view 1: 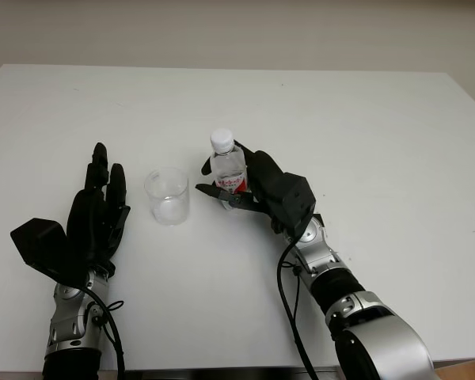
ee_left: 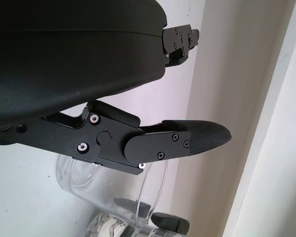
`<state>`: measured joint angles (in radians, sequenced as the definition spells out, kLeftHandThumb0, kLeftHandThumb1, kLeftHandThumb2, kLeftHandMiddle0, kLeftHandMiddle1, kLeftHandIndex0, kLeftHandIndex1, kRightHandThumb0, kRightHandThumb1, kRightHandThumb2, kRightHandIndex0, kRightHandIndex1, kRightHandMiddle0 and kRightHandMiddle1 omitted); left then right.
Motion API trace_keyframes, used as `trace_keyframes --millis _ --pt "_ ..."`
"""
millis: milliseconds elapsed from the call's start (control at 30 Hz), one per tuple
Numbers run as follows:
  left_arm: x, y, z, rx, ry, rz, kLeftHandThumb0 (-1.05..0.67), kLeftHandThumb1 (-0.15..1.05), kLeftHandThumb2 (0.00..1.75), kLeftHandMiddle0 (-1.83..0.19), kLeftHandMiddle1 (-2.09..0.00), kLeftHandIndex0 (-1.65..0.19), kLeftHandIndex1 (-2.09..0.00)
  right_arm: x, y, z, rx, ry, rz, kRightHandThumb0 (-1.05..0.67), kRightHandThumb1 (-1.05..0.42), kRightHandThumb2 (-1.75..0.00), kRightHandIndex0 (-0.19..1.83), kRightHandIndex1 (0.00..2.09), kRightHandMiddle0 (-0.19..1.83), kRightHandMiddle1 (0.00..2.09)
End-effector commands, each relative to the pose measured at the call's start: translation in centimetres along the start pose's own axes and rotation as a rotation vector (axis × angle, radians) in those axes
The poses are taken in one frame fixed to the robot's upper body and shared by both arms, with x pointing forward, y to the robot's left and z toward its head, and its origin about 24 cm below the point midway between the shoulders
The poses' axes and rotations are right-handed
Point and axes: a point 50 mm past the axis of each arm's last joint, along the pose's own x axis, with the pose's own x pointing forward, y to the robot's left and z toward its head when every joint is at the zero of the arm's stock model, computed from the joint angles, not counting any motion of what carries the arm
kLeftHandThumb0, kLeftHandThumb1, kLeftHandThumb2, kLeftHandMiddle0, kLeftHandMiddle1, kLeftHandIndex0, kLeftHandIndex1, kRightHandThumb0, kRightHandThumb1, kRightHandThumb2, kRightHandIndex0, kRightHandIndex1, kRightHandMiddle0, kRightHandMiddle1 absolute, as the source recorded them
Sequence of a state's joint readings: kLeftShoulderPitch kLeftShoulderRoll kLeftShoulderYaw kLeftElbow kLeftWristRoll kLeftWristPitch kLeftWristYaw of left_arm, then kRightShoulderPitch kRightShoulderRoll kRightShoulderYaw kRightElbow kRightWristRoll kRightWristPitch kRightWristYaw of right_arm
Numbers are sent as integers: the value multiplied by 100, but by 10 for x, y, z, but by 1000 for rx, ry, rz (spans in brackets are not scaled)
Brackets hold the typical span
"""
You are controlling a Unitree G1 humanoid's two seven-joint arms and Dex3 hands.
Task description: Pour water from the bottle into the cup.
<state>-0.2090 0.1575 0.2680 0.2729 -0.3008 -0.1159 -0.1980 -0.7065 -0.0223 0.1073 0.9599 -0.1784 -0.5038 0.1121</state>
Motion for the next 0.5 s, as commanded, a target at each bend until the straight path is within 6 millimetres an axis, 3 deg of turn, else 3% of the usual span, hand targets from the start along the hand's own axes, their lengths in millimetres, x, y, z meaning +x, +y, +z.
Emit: trace_keyframes --millis 0,333,467 --pt "1 1 1 -4 -10 2 -69 105 45 14 -5 14 -5 6 -8 9 -39 -35 -15 -35 -105 -36 166 209 139 209" --pt "3 -1 2 5 -15 1 -69 105 47 14 -6 14 -5 35 -42 45 -257 -79 -89 -36 -105 -37 139 209 106 209" --pt "3 -2 2 10 -17 -6 -69 105 49 16 -5 15 -5 46 -53 59 -404 -78 -106 -38 -105 -39 136 209 102 209"
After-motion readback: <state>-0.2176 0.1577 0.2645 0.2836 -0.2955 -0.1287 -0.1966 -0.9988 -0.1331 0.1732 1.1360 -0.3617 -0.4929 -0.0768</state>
